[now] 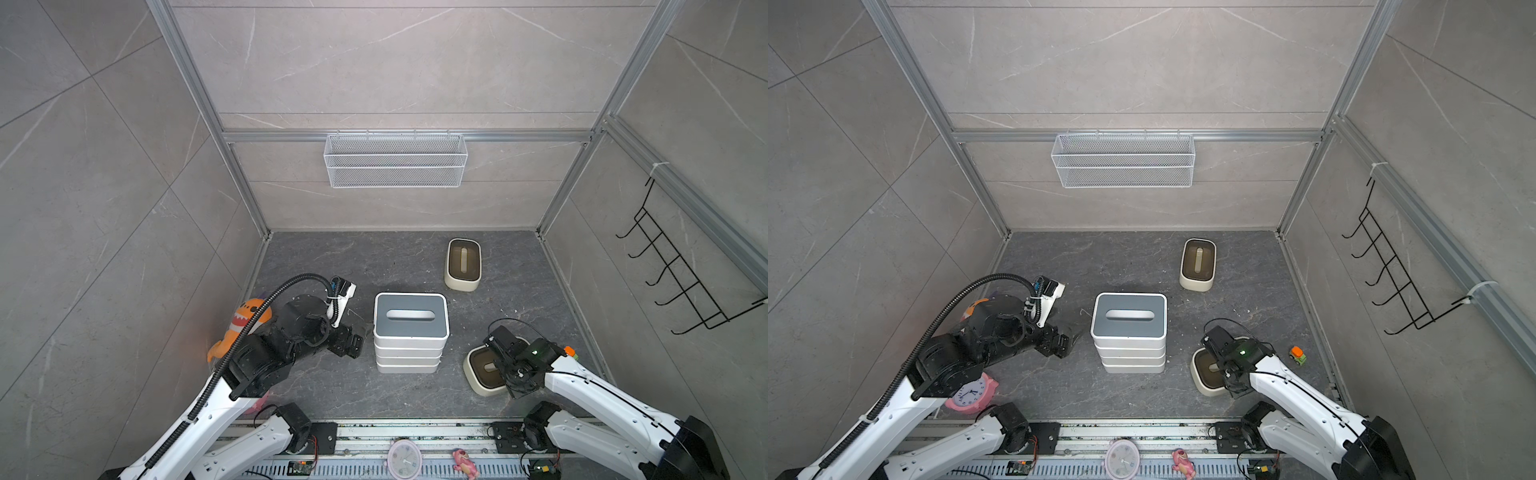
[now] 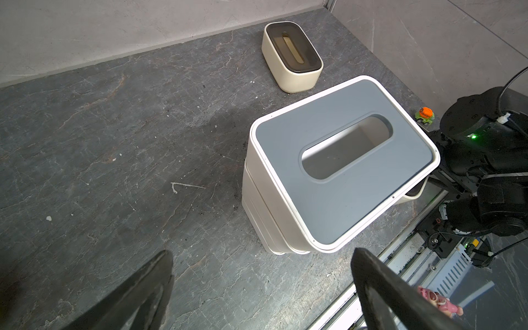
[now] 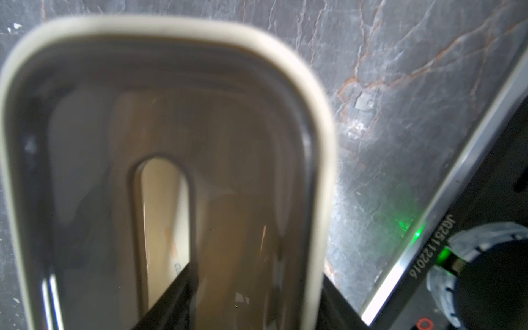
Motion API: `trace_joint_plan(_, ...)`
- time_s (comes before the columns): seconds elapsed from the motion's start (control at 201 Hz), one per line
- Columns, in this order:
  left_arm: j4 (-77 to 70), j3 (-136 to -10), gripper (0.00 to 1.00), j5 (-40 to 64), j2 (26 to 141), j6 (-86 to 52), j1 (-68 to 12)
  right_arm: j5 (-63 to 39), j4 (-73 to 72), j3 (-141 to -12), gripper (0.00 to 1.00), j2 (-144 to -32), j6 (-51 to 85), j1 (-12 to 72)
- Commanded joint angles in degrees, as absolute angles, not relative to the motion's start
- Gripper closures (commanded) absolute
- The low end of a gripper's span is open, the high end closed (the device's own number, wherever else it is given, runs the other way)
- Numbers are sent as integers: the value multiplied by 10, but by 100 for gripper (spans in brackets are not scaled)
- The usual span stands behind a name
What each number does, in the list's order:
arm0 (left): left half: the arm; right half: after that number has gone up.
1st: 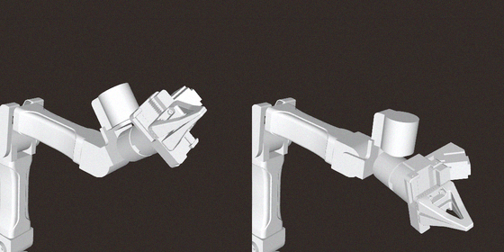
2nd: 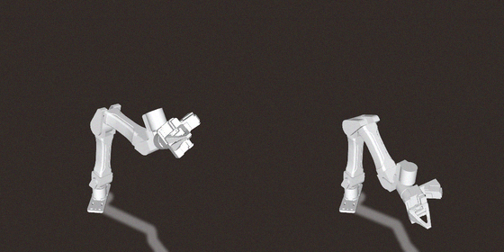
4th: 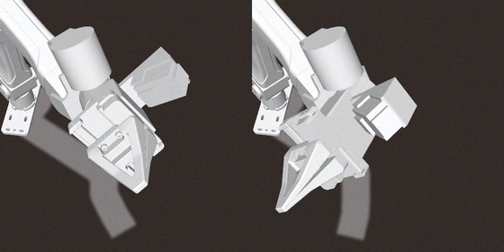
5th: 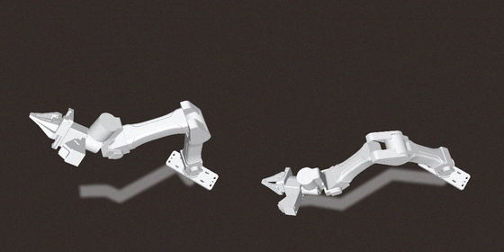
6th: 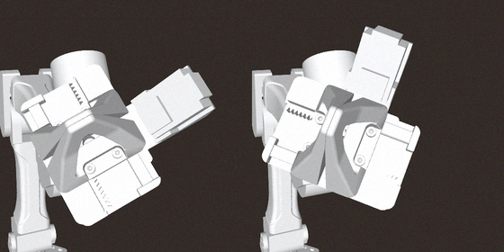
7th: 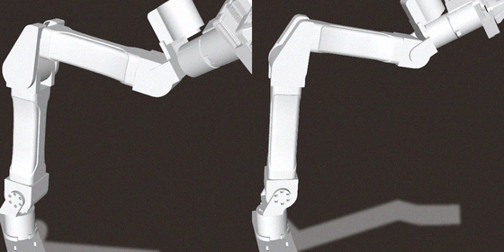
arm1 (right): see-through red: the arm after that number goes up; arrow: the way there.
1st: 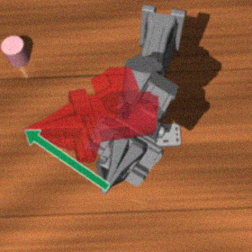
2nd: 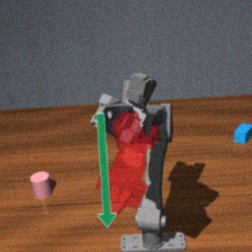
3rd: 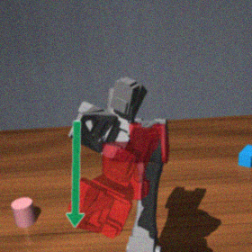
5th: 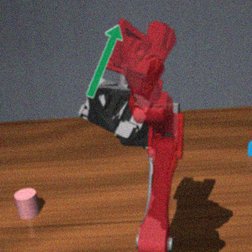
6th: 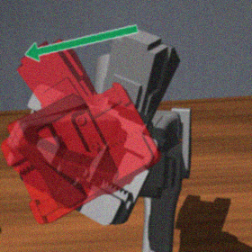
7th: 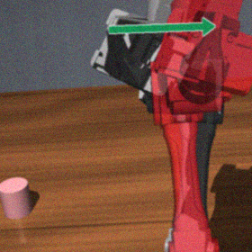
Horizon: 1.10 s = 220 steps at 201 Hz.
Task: Stack the tissue boxes
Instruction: Pick up the tissue box from the center of the board.
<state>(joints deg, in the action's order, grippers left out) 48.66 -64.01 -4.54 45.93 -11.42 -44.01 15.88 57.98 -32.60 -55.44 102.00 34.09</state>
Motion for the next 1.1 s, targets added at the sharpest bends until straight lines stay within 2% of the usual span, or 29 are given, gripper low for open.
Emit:
trace_joint_plan(0.0, 478, -648, 0, -53, 460, -108, -440, 166, 579, -319, 44, -555, 1005, 338)
trace_joint_plan(0.264, 479, -654, 0, -58, 456, -109, -440, 187, 594, -357, 48, -567, 934, 301)
trace_joint_plan(0.459, 476, -660, 0, -66, 458, -119, -439, 202, 589, -418, 58, -609, 825, 256)
trace_joint_plan(0.658, 510, -675, 0, -119, 459, -145, -439, 196, 562, -473, 57, -632, 690, 193)
trace_joint_plan(0.927, 550, -691, 0, -130, 498, -194, -439, 108, 531, -579, 61, -689, 445, 118)
trace_joint_plan(1.092, 543, -707, 0, -126, 502, -226, -439, 27, 520, -636, 60, -709, 329, 76)
